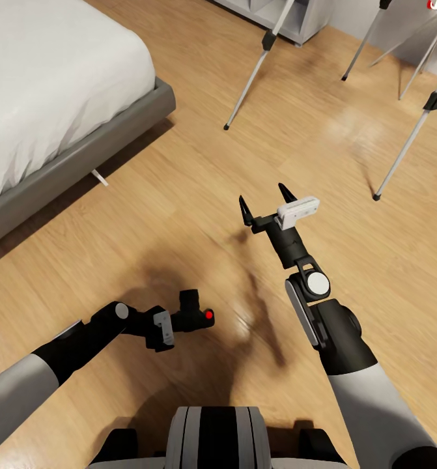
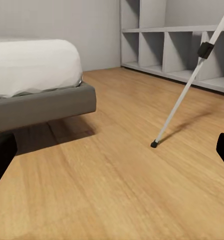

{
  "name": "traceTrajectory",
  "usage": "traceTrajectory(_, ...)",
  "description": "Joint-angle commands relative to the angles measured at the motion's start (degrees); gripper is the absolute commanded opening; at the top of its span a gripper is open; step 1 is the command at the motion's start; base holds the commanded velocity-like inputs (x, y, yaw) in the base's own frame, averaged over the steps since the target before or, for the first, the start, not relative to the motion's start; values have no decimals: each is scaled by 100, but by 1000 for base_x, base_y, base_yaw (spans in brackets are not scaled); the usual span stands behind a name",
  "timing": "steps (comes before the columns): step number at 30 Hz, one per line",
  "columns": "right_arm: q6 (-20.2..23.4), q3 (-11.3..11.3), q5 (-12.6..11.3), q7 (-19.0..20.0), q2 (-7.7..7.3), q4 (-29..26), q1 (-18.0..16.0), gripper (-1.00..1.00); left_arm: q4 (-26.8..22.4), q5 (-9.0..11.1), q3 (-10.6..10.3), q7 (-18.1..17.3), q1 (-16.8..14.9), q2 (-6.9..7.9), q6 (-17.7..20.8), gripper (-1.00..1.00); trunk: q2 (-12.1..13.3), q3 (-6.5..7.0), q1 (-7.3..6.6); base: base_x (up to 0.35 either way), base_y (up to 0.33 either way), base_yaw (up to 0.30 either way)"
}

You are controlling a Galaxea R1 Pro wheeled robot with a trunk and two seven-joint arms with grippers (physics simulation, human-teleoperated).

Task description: Attach the digital camera to the camera tripod in the bedroom.

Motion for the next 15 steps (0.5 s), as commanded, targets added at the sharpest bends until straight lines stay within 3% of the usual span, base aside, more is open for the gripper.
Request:
traceTrajectory(1, -16, -5, -3, 23, 3, 3, -2, 100, -15, -17, -8, -15, -3, 4, 36, 100, -1, -3, -1, 0, 0, 0)
traceTrajectory(15, -15, -5, -3, 23, 3, 4, -2, 100, -182, -17, 1, -15, -3, 46, 36, 100, -1, -3, -1, 0, 0, 0)
